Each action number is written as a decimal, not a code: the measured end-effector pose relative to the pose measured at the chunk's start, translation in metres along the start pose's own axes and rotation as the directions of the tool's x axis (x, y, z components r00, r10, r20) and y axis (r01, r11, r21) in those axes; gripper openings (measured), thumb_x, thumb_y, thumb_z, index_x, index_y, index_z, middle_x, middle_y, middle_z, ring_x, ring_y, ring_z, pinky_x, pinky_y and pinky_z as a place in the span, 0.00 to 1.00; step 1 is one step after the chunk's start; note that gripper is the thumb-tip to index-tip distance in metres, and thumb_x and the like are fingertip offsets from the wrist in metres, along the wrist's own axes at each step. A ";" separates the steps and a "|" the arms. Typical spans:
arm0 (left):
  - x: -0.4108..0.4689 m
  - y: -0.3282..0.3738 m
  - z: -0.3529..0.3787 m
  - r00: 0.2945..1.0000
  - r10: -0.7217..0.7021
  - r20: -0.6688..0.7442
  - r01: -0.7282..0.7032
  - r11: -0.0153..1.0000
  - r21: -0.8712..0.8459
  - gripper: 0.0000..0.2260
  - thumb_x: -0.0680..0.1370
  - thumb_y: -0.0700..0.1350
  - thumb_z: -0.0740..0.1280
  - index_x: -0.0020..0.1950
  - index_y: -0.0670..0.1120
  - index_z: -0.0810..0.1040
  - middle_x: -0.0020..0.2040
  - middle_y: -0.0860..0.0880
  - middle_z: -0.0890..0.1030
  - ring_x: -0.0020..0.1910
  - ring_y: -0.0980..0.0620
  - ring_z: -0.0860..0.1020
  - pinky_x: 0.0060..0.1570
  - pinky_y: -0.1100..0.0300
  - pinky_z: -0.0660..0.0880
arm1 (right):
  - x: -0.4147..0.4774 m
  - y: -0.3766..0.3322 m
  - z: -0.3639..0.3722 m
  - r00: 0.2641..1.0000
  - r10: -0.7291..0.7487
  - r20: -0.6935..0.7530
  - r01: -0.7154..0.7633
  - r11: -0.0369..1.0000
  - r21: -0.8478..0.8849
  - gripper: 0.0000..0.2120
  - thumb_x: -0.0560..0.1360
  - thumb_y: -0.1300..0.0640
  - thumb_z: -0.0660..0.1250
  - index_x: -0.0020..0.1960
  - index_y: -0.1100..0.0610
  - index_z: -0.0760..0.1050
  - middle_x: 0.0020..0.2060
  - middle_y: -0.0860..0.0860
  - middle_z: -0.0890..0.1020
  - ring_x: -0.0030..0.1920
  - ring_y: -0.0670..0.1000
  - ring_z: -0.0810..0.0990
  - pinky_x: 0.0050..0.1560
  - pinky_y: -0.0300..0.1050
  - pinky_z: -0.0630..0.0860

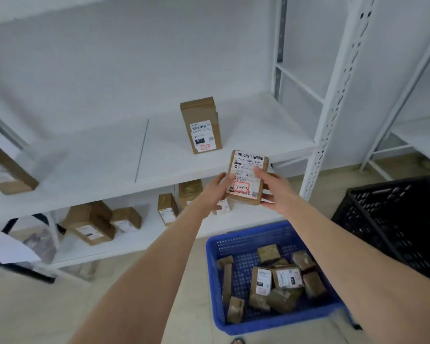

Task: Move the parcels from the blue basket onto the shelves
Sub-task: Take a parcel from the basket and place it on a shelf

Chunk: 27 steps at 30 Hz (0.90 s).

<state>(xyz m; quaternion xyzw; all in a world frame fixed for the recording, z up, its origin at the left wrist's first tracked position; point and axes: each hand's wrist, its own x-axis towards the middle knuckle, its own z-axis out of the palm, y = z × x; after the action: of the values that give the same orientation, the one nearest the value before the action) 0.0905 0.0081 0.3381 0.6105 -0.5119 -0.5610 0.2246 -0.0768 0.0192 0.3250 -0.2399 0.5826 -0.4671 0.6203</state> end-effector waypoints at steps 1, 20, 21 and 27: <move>-0.010 0.004 0.001 1.000 0.016 0.006 -0.016 1.000 0.001 0.27 0.79 0.62 0.58 0.75 0.53 0.61 0.64 0.45 0.77 0.63 0.41 0.74 0.64 0.39 0.69 | -0.008 -0.004 0.000 1.000 -0.009 0.016 0.010 1.000 -0.008 0.24 0.73 0.48 0.72 0.64 0.56 0.72 0.51 0.54 0.83 0.48 0.54 0.81 0.40 0.48 0.76; -0.064 0.023 -0.018 0.963 0.204 -0.175 -0.195 0.978 0.071 0.26 0.81 0.42 0.60 0.77 0.52 0.54 0.66 0.43 0.76 0.60 0.43 0.78 0.59 0.43 0.75 | -0.065 0.014 0.010 0.981 0.046 0.188 -0.041 0.999 -0.030 0.17 0.74 0.60 0.72 0.61 0.59 0.73 0.52 0.57 0.82 0.52 0.58 0.82 0.52 0.54 0.80; -0.063 0.024 -0.022 0.963 0.208 -0.170 -0.197 0.977 0.080 0.26 0.82 0.42 0.60 0.77 0.52 0.54 0.66 0.43 0.75 0.61 0.42 0.77 0.59 0.43 0.75 | -0.064 0.015 0.014 0.980 0.047 0.191 -0.042 0.999 -0.030 0.16 0.74 0.60 0.71 0.60 0.59 0.74 0.51 0.57 0.82 0.52 0.58 0.82 0.53 0.54 0.80; -0.056 0.014 -0.052 0.957 0.230 -0.175 -0.207 0.968 0.141 0.24 0.81 0.39 0.60 0.76 0.50 0.59 0.65 0.44 0.76 0.60 0.43 0.77 0.57 0.44 0.77 | -0.057 0.028 0.044 0.977 0.053 0.207 -0.043 0.998 -0.049 0.16 0.74 0.59 0.72 0.60 0.57 0.74 0.52 0.57 0.82 0.52 0.58 0.83 0.56 0.56 0.79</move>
<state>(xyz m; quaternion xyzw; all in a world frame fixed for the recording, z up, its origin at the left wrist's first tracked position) 0.1417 0.0360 0.3891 0.6132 -0.5859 -0.4398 0.2956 -0.0206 0.0702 0.3386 -0.2869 0.5302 -0.4115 0.6836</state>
